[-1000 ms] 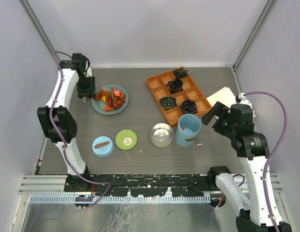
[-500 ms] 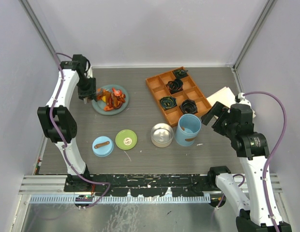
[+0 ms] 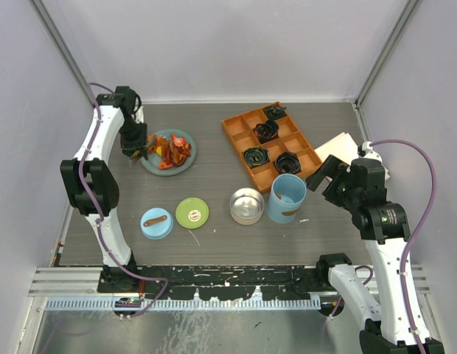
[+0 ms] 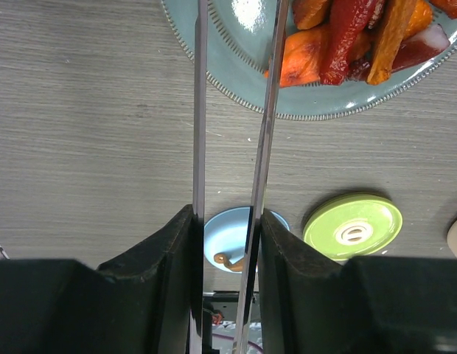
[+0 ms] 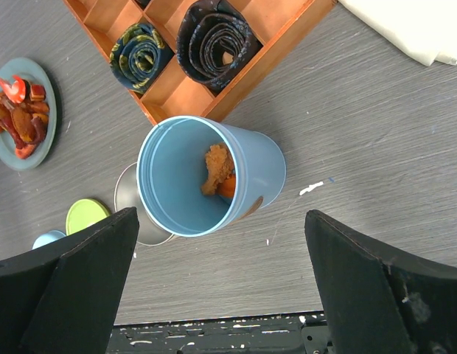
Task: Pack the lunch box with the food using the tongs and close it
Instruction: Pick up the fake food from the plate.
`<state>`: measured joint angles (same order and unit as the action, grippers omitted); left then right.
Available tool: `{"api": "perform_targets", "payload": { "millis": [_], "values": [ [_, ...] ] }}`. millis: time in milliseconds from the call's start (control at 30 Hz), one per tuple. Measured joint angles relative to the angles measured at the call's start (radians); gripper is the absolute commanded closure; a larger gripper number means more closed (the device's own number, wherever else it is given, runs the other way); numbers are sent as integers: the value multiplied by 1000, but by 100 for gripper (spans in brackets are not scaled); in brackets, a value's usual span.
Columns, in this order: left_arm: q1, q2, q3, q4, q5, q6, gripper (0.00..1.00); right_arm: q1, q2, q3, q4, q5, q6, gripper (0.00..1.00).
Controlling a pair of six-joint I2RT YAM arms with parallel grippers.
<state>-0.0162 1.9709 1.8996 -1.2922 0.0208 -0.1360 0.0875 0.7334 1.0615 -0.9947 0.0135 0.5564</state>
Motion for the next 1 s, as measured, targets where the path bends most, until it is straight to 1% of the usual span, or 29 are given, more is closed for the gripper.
{"api": "perform_targets", "payload": {
  "millis": [100, 133, 167, 300, 400, 667, 867, 1000],
  "values": [
    [-2, 0, 0, 0, -6, 1, 61, 0, 0, 0, 0, -1, 0, 0],
    [-2, 0, 0, 0, -6, 2, 61, 0, 0, 0, 0, -1, 0, 0],
    [-2, 0, 0, 0, -7, 2, 63, 0, 0, 0, 0, -2, 0, 0],
    [-2, 0, 0, -2, -4, 5, 77, 0, 0, 0, 0, -5, 0, 0],
    [-2, 0, 0, 0, -6, 2, 84, 0, 0, 0, 0, -8, 0, 0],
    [-1, 0, 0, -2, 3, -5, 91, 0, -1, 0, 0, -13, 1, 0],
    [-1, -6, 12, -16, 2, -12, 92, 0, -9, 0, 0, -16, 3, 0],
    [-1, -48, 14, -28, 4, -18, 92, 0, -16, 0, 0, -16, 4, 0]
  ]
}}
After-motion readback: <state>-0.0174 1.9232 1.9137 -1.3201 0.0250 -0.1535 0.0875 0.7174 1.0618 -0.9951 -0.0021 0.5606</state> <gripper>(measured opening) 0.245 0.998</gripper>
